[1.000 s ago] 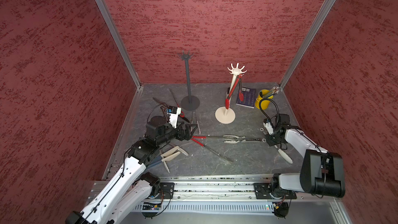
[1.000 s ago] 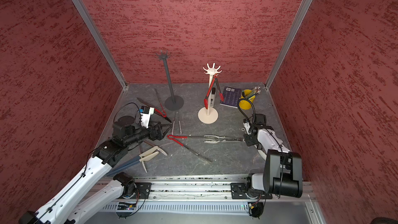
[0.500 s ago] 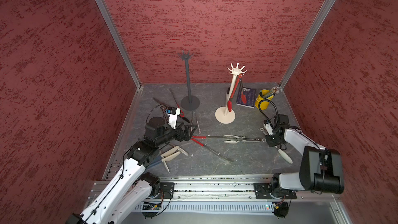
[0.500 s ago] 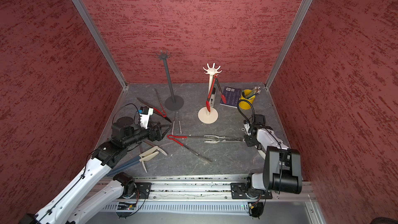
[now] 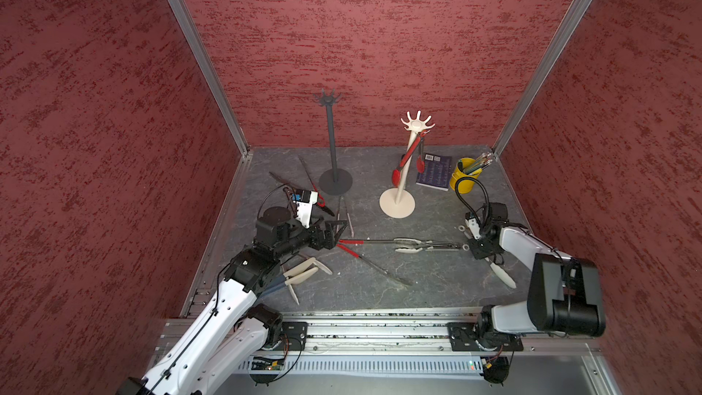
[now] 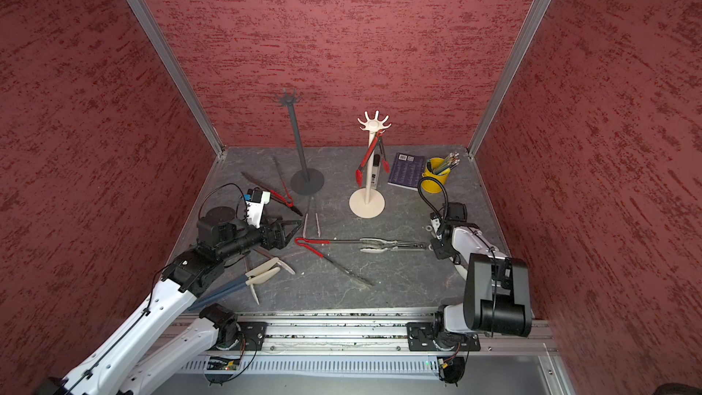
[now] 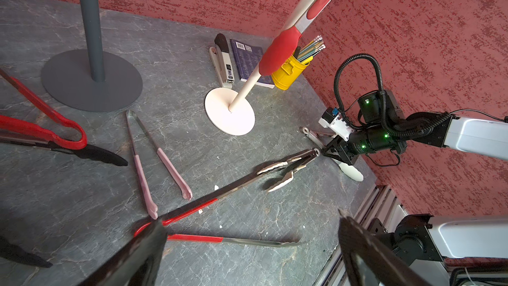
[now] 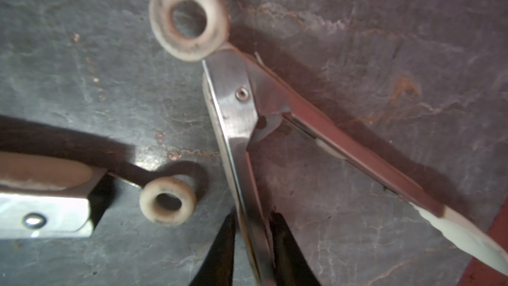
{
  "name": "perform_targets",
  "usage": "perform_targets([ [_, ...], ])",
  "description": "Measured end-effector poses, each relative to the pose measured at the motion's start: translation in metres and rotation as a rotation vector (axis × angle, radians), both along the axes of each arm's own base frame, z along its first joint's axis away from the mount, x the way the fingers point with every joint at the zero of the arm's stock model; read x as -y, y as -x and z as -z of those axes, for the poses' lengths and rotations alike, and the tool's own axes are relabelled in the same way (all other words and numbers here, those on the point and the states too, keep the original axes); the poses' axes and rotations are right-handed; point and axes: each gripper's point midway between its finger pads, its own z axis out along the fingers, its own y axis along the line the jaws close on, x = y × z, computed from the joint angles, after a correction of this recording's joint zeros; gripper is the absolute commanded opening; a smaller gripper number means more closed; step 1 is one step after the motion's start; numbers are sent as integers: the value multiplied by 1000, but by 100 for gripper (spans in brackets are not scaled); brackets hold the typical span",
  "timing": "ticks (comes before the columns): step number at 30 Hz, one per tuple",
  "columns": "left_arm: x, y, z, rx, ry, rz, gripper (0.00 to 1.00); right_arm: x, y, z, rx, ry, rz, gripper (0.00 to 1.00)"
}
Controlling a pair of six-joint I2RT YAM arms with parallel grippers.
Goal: Hang food tongs on kitchen utensil racks
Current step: Pick up the food tongs from the center of the board.
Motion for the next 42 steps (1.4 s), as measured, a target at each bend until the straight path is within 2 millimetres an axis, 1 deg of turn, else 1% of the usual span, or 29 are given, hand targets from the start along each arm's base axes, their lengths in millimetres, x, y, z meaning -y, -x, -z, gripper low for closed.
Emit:
perform_targets([
  [7, -1, -1, 0, -1, 0, -5, 100, 0, -1, 0, 5, 0, 0, 15],
  [18, -2, -2, 1, 0, 2, -7, 100, -3, -2, -1, 11, -16, 0, 8],
  [20, -2, -2, 1, -1, 2, -8, 100, -2, -4, -3, 19, -16, 1, 6],
  [23, -2, -2, 2, -5, 1, -6, 100, -2, -13, -12, 50, -20, 4, 5],
  [26, -2, -3, 4, -12, -1, -7, 100, -2, -26, -27, 103, -26, 7, 4],
  [32, 0, -3, 6, -22, -1, 3, 100, -6, -53, -66, 234, -60, 1, 1],
  [37, 1, -4, 7, -28, -2, 6, 100, -13, -75, -104, 356, -114, -23, 0],
  [42, 1, -4, 7, -28, -2, 6, 100, -28, -93, -145, 483, -195, -75, 0],
])
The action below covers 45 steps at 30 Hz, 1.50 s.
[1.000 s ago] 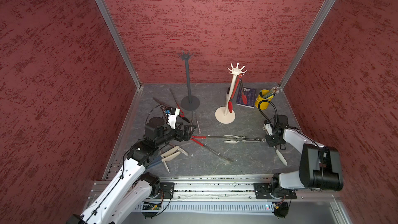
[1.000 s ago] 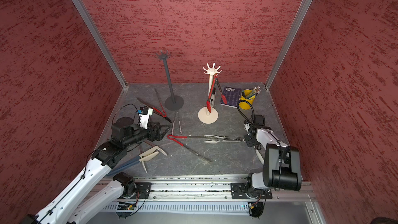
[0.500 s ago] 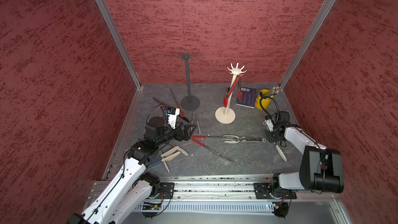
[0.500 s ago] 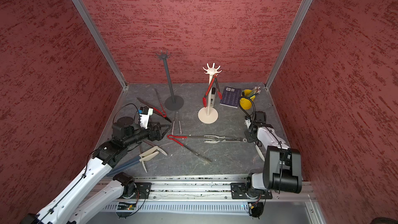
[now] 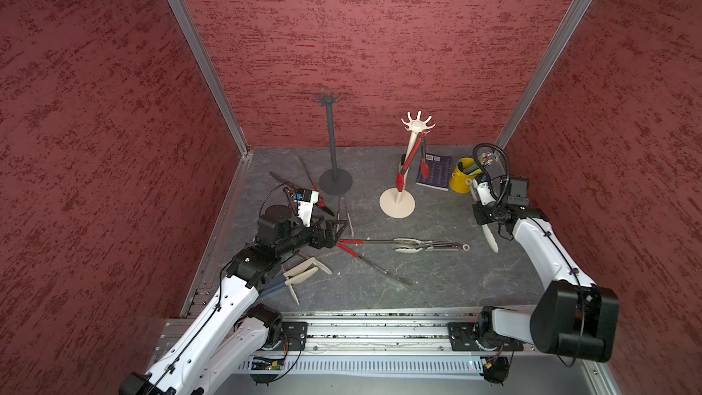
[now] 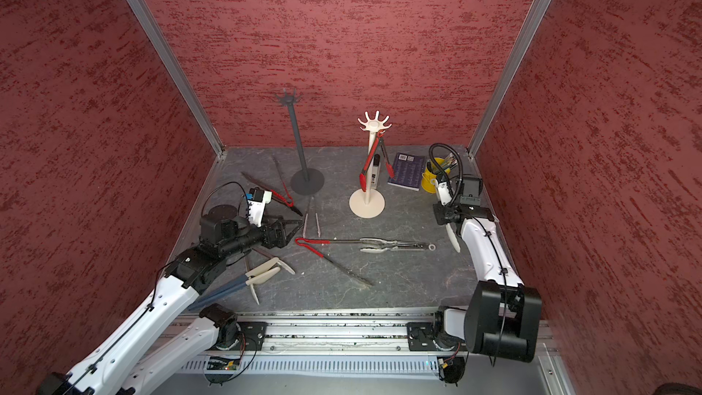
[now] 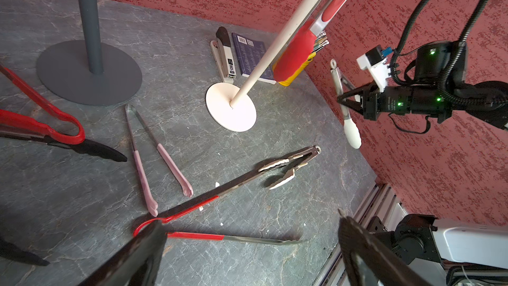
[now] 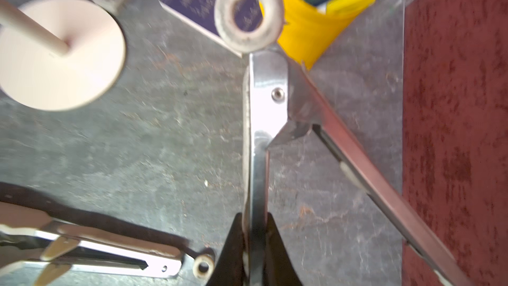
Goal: Hang food tongs on kitchen utensil racks
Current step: Pick up the food tongs from the center of the board, then hang the food tongs on the rack.
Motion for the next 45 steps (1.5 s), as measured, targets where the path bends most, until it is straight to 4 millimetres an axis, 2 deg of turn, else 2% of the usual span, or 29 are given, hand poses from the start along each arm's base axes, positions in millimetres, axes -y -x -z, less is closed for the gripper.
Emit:
perform_targets([
  [4, 0, 0, 0, -2, 3, -1, 100, -14, -11, -27, 90, -74, -49, 0],
  [15, 0, 0, -10, 10, 21, -4, 100, -47, -33, -85, 303, -335, -173, 0],
  [26, 1, 0, -10, 7, 23, -4, 100, -77, -43, -164, 486, -507, -380, 0],
  [29, 1, 0, -10, 7, 23, -4, 100, -80, -49, -171, 491, -532, -415, 0],
  [36, 1, 1, -11, 8, 25, 1, 100, -86, -62, -168, 452, -620, -462, 0],
  [45, 3, 2, -11, 4, 29, 13, 100, -101, -58, -183, 440, -741, -568, 0],
])
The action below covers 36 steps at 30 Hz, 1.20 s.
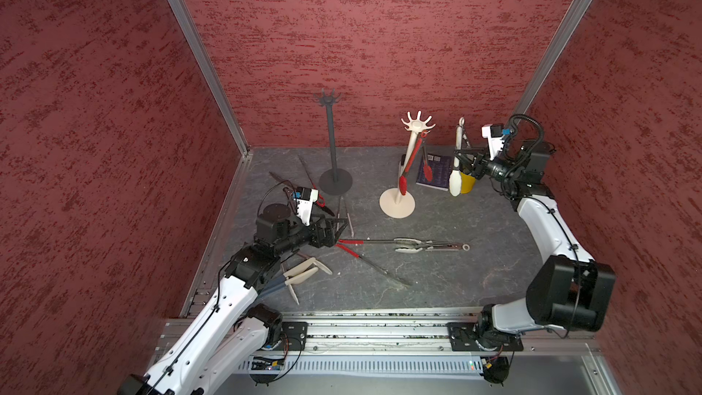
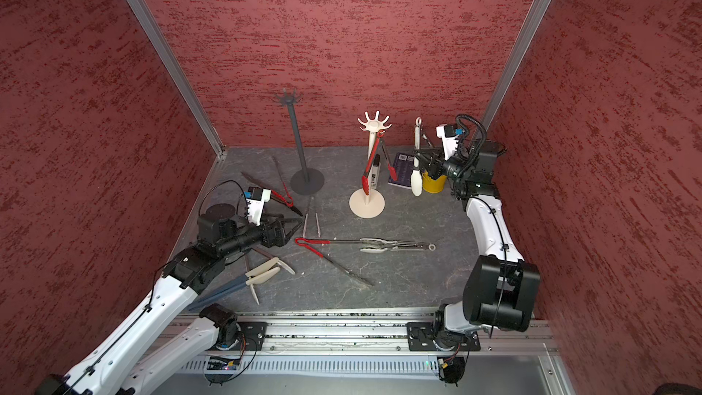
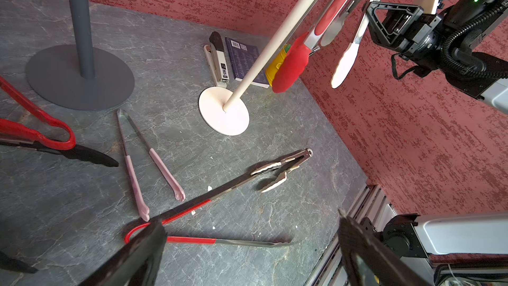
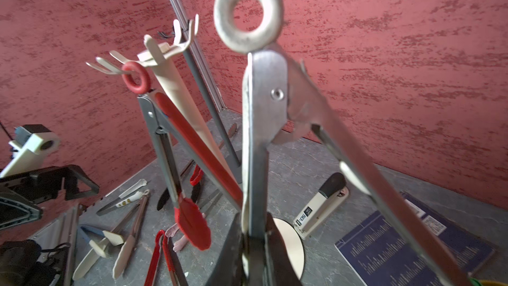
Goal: Hang food tongs on kitchen utensil racks
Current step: Hang the food tongs on the rack.
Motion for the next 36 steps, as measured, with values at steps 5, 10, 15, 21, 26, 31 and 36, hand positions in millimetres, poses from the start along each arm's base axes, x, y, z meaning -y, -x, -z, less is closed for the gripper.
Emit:
perform_targets([
  [5, 1, 0, 0, -3, 1, 5, 100, -8, -1, -7, 5, -24, -64, 0],
  [10, 3, 0, 3, -12, 1, 10, 100, -19, 0, -9, -11, -41, -124, 0],
  [15, 5, 0, 2, -13, 3, 14, 100, -31, 1, -8, -20, -48, -179, 0],
  [21, 6, 0, 3, -16, 1, 18, 100, -44, 7, -4, -40, -57, -235, 0],
  [26, 6, 0, 4, -17, 1, 18, 100, -48, 11, -1, -61, -61, -260, 0],
  [31, 6, 0, 3, -12, 3, 19, 100, -51, 14, 3, -77, -59, -274, 0],
  [36, 6, 0, 3, -12, 3, 19, 100, -54, 15, 5, -84, -59, -282, 0],
])
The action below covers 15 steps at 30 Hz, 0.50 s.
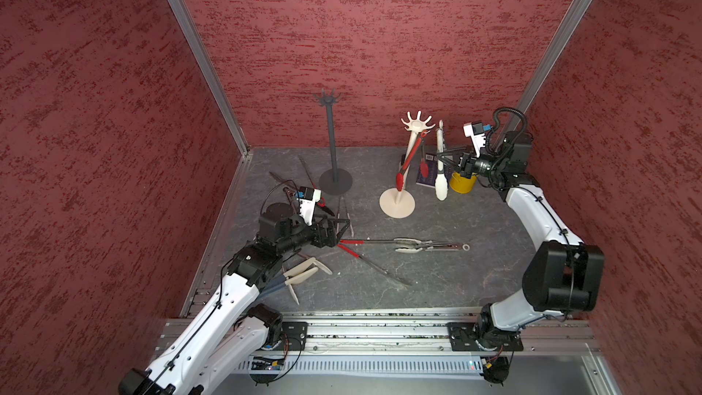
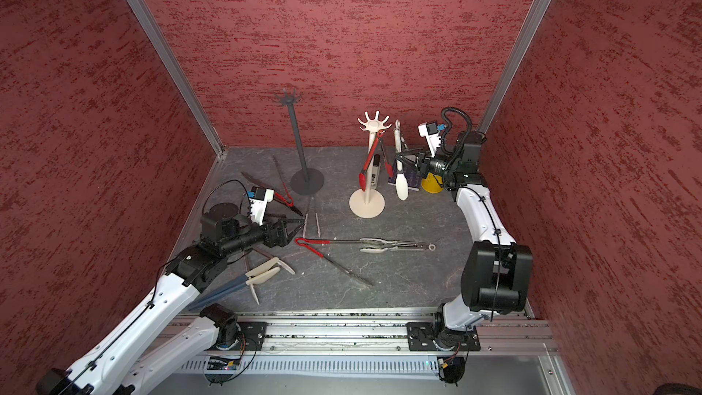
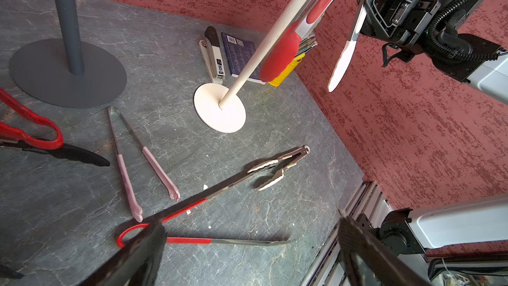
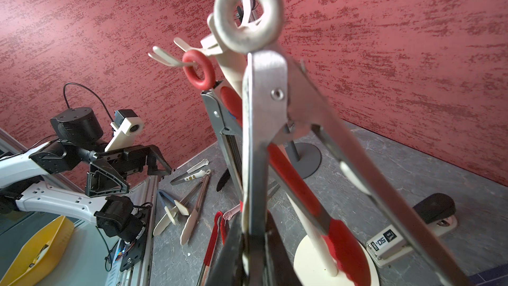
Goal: Hang food tongs on kitchen utensil racks
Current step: Hang the food tongs on the rack.
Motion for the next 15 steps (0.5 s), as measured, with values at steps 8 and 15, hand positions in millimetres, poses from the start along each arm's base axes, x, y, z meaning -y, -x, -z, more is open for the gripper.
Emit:
perform_targets([
  [8, 0, 0, 0, 0, 0, 0, 100, -8, 2, -8, 13, 2, -21, 0],
  [15, 0, 1, -1, 3, 1, 1, 100, -10, 1, -13, 22, 2, -27, 0],
])
